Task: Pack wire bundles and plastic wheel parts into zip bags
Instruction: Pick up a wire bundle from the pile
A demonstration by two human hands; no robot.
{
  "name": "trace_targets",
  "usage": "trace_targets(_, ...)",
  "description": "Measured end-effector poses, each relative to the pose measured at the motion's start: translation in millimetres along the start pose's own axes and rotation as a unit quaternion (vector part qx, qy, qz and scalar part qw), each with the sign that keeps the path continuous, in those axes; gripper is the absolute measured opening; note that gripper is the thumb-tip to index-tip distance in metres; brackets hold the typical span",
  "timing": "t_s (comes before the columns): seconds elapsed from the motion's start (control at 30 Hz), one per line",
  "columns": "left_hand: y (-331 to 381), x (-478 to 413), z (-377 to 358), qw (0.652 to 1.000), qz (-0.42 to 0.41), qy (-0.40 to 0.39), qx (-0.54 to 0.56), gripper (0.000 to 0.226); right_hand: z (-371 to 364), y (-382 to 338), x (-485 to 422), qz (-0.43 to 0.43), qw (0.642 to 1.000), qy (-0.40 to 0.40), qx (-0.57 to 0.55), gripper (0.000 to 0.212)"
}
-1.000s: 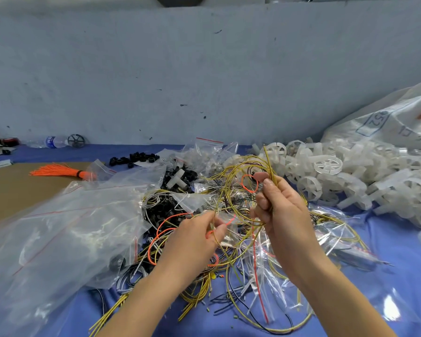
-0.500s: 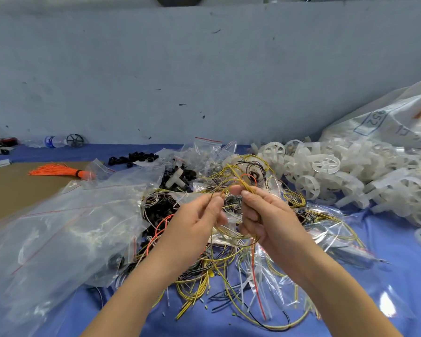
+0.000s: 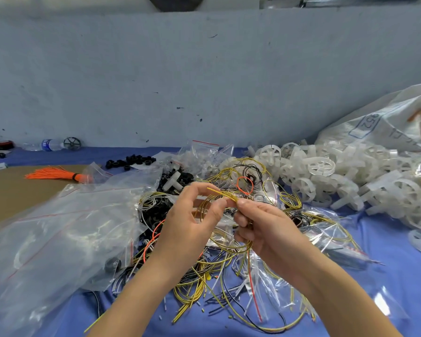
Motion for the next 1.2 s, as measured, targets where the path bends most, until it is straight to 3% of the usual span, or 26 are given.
trace_targets(0.13, 1, -3, -1, 1.0, 0.009, 0.004, 0.01, 0.006, -1, 1, 0, 0.031, 0.994, 0.021, 0.1, 0.025)
trace_targets(0.37, 3, -3, 3, 0.998, 0.029, 0.033, 0.039, 0.009, -10, -5, 8, 0.125, 0.948, 0.066, 0.285, 0.034)
trace_targets(0.53, 0, -5, 1, 0.988, 0.073, 0.038, 0.128, 0.016, -13, -1, 8, 0.133, 0.934, 0.066, 0.325, 0.034)
trace_targets(0.67, -2, -5, -4, 0.989, 0.076, 0.039, 0.124, 0.004, -15, 0, 8, 0.148, 0.923, 0.072, 0.347, 0.032)
trace_targets(0.87, -4, -8, -4, 0.986, 0.088, 0.055, 0.127, 0.004, -16, 0, 8, 0.145, 0.928, 0.085, 0.332, 0.033)
trace_targets(1.2, -16, -11, 3, 0.952, 0.192, 0.093, 0.219, 0.038, -15, 6, 3, 0.111, 0.934, 0.085, 0.328, 0.027)
Point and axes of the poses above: each hand's wrist, its own x-axis away from the middle knuckle, its own z-axis out of the back of the hand, y = z × x, the point moved 4 cm from there along -x, towards the middle knuckle, and after that the axes turned 8 degrees about -z, right-handed, at the moved point
